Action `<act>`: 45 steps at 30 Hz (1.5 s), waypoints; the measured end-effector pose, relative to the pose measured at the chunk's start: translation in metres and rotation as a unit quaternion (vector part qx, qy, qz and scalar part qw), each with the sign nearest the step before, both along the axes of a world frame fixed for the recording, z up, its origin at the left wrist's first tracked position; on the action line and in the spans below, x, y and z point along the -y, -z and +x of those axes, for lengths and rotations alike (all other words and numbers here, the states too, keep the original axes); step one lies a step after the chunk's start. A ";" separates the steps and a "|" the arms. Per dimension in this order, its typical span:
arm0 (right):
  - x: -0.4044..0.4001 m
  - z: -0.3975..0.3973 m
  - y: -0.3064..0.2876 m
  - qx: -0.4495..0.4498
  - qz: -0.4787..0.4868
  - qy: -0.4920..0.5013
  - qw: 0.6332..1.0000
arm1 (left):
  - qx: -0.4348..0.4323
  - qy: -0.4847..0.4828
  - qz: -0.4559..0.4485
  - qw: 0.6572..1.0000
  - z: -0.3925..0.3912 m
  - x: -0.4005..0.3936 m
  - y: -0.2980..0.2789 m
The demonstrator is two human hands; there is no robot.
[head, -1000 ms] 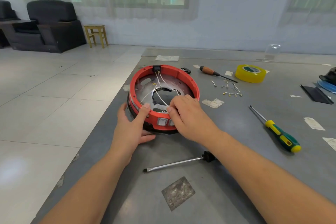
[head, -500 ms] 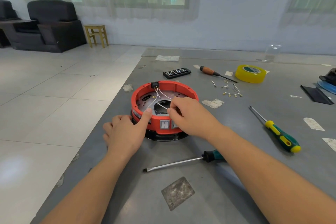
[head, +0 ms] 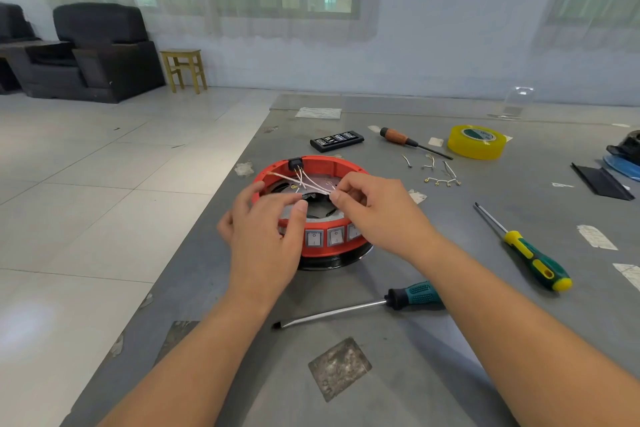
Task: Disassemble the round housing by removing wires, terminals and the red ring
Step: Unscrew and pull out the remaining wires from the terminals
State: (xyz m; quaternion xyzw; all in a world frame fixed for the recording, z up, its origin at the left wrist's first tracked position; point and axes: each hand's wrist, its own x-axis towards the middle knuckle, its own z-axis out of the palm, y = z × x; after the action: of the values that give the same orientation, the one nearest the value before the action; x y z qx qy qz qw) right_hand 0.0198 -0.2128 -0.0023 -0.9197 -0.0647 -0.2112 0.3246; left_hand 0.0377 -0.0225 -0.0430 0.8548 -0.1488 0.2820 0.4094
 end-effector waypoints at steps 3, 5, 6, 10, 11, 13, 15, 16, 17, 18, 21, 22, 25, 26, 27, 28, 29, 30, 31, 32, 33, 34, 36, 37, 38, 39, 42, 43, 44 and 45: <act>-0.005 -0.001 0.002 -0.006 0.021 -0.028 0.999 | -0.048 0.024 -0.063 0.997 -0.002 0.010 -0.005; -0.008 -0.002 0.001 -0.014 0.027 -0.044 0.999 | -0.090 0.046 -0.147 0.984 0.000 0.010 -0.005; -0.008 -0.003 0.000 -0.019 0.032 -0.048 0.998 | -0.116 0.067 -0.201 0.970 0.001 0.010 -0.006; -0.006 -0.004 0.000 -0.046 0.038 -0.069 0.996 | -0.166 0.087 -0.300 0.935 0.001 0.010 -0.007; -0.005 -0.005 0.001 -0.048 0.043 -0.072 0.995 | -0.163 0.078 -0.307 0.934 0.001 0.010 -0.007; -0.002 -0.006 0.002 -0.040 0.042 -0.065 0.996 | -0.162 0.062 -0.324 0.930 0.005 0.008 -0.007; 0.001 -0.006 0.002 -0.027 0.031 -0.059 0.997 | -0.167 0.056 -0.333 0.927 0.007 0.007 -0.007; 0.002 -0.007 0.002 -0.020 0.022 -0.061 0.998 | -0.167 0.057 -0.334 0.926 0.007 0.006 -0.006; 0.002 -0.007 0.002 -0.012 0.008 -0.065 0.998 | -0.165 0.059 -0.335 0.926 0.007 0.007 -0.007; 0.001 -0.007 0.002 -0.002 -0.011 -0.069 0.998 | -0.161 0.060 -0.335 0.926 0.006 0.007 -0.007; -0.001 -0.007 0.001 0.022 -0.050 -0.075 0.996 | -0.150 0.066 -0.334 0.928 0.006 0.008 -0.007; -0.002 -0.007 0.001 0.024 -0.053 -0.076 0.995 | -0.150 0.068 -0.333 0.928 0.006 0.008 -0.007; -0.005 -0.008 0.002 0.031 -0.057 -0.070 0.995 | -0.153 0.076 -0.337 0.926 0.005 0.008 -0.007; -0.006 -0.008 0.002 0.033 -0.058 -0.065 0.996 | -0.151 0.078 -0.337 0.926 0.005 0.008 -0.008; -0.007 -0.008 0.002 0.035 -0.058 -0.060 0.996 | -0.148 0.081 -0.337 0.926 0.004 0.009 -0.008; -0.007 -0.008 0.002 0.036 -0.058 -0.056 0.996 | -0.147 0.083 -0.336 0.927 0.004 0.008 -0.008; -0.008 -0.008 0.002 0.037 -0.058 -0.054 0.996 | -0.144 0.087 -0.336 0.927 0.003 0.009 -0.008; -0.008 -0.008 0.002 0.038 -0.057 -0.051 0.996 | -0.139 0.092 -0.332 0.928 0.002 0.008 -0.008; -0.008 -0.008 0.003 0.039 -0.055 -0.047 0.997 | -0.130 0.094 -0.317 0.935 0.002 0.008 -0.007; -0.007 -0.008 0.003 0.039 -0.049 -0.042 0.997 | -0.121 0.090 -0.288 0.946 0.002 0.008 -0.006; -0.006 -0.007 0.003 0.037 -0.034 -0.035 0.998 | -0.113 0.080 -0.248 0.959 0.002 0.009 -0.004; -0.004 -0.007 0.003 0.035 -0.011 -0.027 0.999 | -0.102 0.067 -0.205 0.971 0.002 0.010 -0.001; 0.003 -0.004 0.003 0.033 0.043 -0.004 0.999 | -0.070 0.050 -0.120 0.989 0.002 0.011 0.003; 0.008 -0.001 0.002 0.031 0.070 0.012 0.997 | -0.053 0.053 -0.082 0.994 0.002 0.012 0.005; 0.015 0.002 0.002 0.027 0.097 0.030 0.994 | -0.038 0.059 -0.045 0.996 0.002 0.014 0.008; 0.024 0.007 0.002 0.023 0.122 0.054 0.991 | -0.023 0.066 -0.010 0.998 0.001 0.015 0.010; 0.060 0.028 0.006 -0.008 0.149 0.160 0.976 | 0.004 0.079 0.069 0.995 0.001 0.020 0.015; 0.075 0.036 0.010 -0.030 0.147 0.199 0.968 | 0.007 0.080 0.083 0.993 0.001 0.020 0.017; 0.089 0.044 0.013 -0.056 0.140 0.235 0.960 | 0.011 0.079 0.092 0.993 0.001 0.021 0.018; 0.103 0.052 0.017 -0.086 0.130 0.263 0.952 | 0.015 0.077 0.099 0.992 0.001 0.022 0.019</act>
State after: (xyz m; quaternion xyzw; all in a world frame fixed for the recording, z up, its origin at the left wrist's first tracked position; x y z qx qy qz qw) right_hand 0.0722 -0.3155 -0.0189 -0.8685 0.2357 -0.2159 0.3787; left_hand 0.0387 -0.0443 -0.0624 0.8729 -0.2475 0.2464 0.3406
